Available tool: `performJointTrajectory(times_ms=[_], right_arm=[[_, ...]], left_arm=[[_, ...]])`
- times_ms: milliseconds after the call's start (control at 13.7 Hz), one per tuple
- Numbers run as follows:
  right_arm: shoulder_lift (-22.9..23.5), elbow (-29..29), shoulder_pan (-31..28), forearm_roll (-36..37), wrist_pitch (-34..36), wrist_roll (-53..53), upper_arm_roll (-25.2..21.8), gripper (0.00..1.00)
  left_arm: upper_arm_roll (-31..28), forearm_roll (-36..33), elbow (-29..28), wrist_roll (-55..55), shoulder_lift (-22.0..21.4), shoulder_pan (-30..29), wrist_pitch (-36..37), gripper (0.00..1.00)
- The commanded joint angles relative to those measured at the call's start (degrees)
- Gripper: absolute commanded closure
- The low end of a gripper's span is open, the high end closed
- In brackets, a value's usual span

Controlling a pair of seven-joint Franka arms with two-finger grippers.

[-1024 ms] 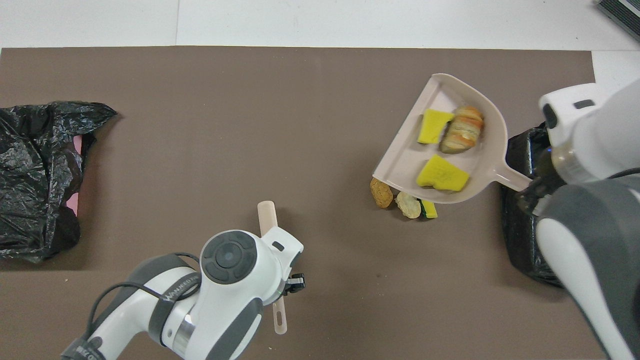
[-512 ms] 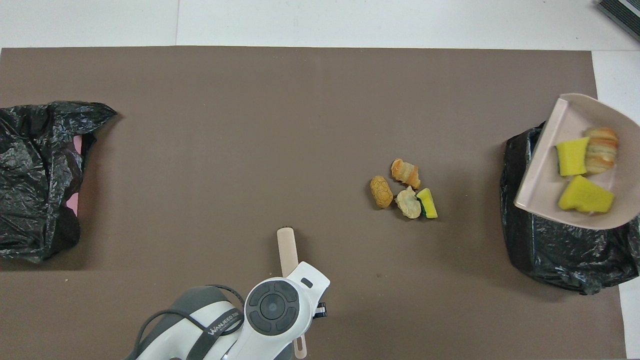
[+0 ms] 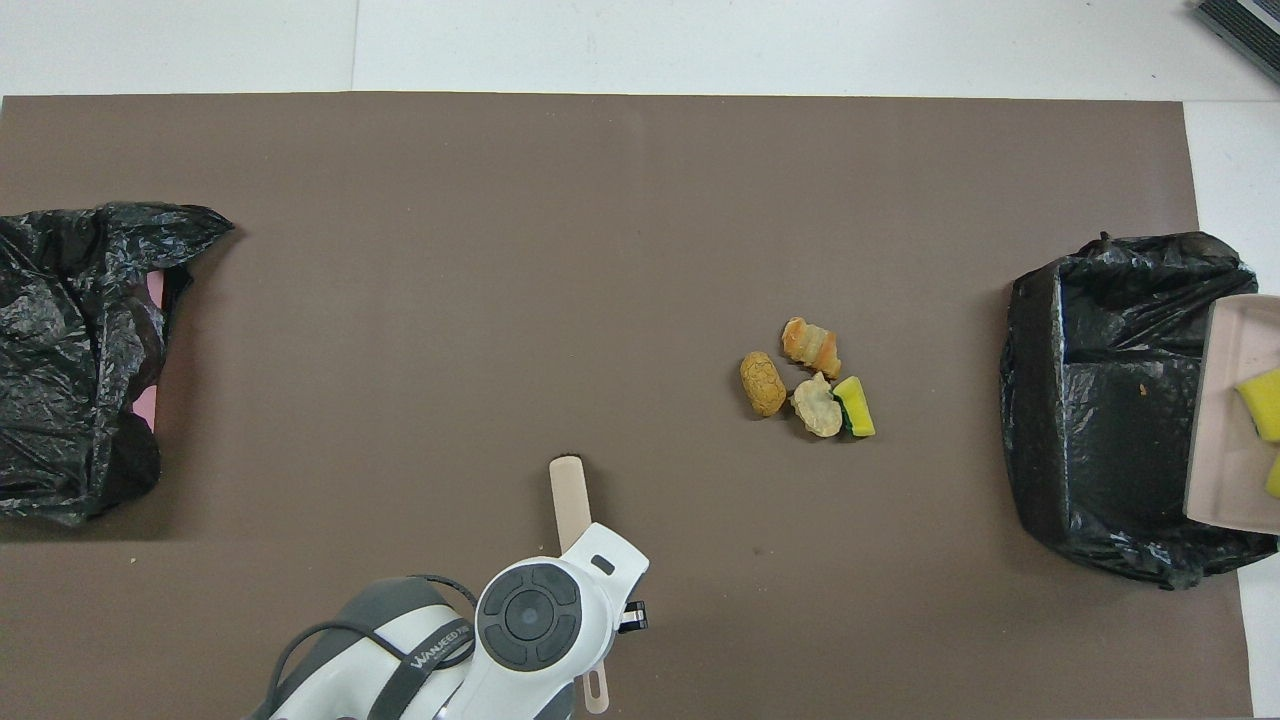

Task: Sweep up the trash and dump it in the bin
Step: 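Carry the loaded dustpan with the right gripper to the nearby bag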

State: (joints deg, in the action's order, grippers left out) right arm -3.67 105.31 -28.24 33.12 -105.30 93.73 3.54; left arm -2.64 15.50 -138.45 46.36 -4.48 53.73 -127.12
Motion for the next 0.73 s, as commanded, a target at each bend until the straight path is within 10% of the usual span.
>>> performJointTrajectory(times_ms=[0, 658], right_arm=[[-2.9, 5.7, 3.8, 7.1, -2.4, -1.6, 0.4, 1.00], [-6.3, 15.9, 11.3, 26.0, -7.4, -4.2, 0.5, 1.00]], left_arm=[[-0.7, 1.0, -0.1, -2.5, -0.5, -1.0, -0.6, 0.00], [-1.2, -3.1, 11.5, -21.1, -0.4, -20.2, 14.6, 0.00]])
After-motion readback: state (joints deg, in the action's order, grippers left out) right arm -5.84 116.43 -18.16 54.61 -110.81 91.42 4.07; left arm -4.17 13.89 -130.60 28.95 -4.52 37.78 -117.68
